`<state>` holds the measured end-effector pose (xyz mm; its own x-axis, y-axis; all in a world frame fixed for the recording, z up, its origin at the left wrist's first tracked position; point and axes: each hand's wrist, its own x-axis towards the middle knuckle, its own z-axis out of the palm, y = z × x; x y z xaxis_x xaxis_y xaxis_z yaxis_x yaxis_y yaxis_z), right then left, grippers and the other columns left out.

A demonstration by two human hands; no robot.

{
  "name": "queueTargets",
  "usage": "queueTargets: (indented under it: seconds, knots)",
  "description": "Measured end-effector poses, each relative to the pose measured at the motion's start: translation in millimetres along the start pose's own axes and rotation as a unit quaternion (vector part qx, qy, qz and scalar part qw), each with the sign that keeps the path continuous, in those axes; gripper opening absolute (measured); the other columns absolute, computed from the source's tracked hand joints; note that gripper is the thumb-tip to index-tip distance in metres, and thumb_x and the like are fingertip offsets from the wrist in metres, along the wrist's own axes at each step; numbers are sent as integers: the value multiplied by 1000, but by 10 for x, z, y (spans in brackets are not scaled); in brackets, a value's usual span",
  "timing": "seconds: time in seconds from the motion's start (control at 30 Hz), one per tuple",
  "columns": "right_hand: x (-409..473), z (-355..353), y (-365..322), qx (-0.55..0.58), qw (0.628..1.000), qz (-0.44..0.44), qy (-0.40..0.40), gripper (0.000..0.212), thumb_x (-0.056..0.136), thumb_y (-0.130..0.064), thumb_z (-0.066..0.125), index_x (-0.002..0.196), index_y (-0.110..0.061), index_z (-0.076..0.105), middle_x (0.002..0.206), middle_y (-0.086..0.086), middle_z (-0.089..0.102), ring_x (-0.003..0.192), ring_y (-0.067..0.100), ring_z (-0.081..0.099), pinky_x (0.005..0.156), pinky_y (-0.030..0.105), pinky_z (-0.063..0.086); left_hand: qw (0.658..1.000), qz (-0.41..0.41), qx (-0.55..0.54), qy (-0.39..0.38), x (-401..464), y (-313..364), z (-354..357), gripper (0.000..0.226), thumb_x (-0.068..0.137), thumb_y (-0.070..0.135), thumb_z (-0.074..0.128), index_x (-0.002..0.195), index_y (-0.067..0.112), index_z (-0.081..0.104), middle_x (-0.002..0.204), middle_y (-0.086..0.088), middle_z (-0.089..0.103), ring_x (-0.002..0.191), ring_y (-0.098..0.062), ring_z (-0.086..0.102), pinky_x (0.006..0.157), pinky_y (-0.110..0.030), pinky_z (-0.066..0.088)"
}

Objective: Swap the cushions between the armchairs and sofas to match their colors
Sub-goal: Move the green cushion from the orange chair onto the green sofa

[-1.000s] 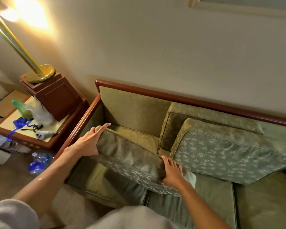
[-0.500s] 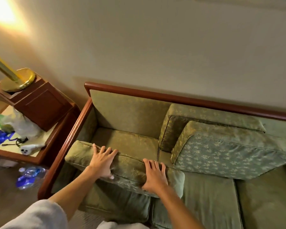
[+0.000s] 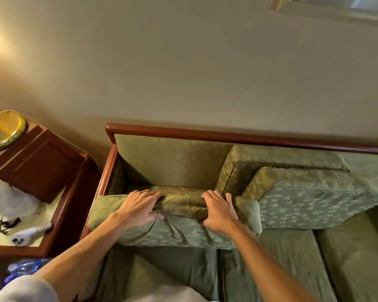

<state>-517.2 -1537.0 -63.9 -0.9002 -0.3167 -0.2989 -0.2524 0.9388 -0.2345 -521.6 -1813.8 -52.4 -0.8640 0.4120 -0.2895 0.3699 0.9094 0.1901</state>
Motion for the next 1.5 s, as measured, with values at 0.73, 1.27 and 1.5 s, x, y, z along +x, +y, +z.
queueTargets:
  seconds: [0.73, 1.27, 1.5]
  knots:
    - [2048, 302, 494, -48, 991, 122, -22, 111, 95, -18, 59, 141, -38, -40, 161, 4, -30, 148, 28, -28, 115, 63, -8, 990, -139, 11, -1, 1862, -1591, 225, 106, 88, 58, 64, 152, 49, -20, 165, -5, -24, 148, -41, -23, 116, -66, -10]
    - [1455, -611, 833, 89, 986, 106, -94, 80, 100, -44, 53, 157, -41, -4, 166, -4, -12, 152, 20, -13, 120, 54, 3, 984, -164, -47, -54, 1716, -1209, -288, 83, 89, 76, 35, 156, 48, -5, 166, -8, -15, 150, -42, -14, 118, -67, -4]
    - [135, -1073, 2148, 43, 979, 192, -61, 99, 88, -55, 65, 158, -37, -1, 167, -6, -1, 153, 19, -5, 121, 53, 15, 991, -51, -126, -21, 1727, 273, -496, 95, 79, 87, 32, 159, 39, 11, 167, -8, 8, 153, -35, 6, 120, -56, 2]
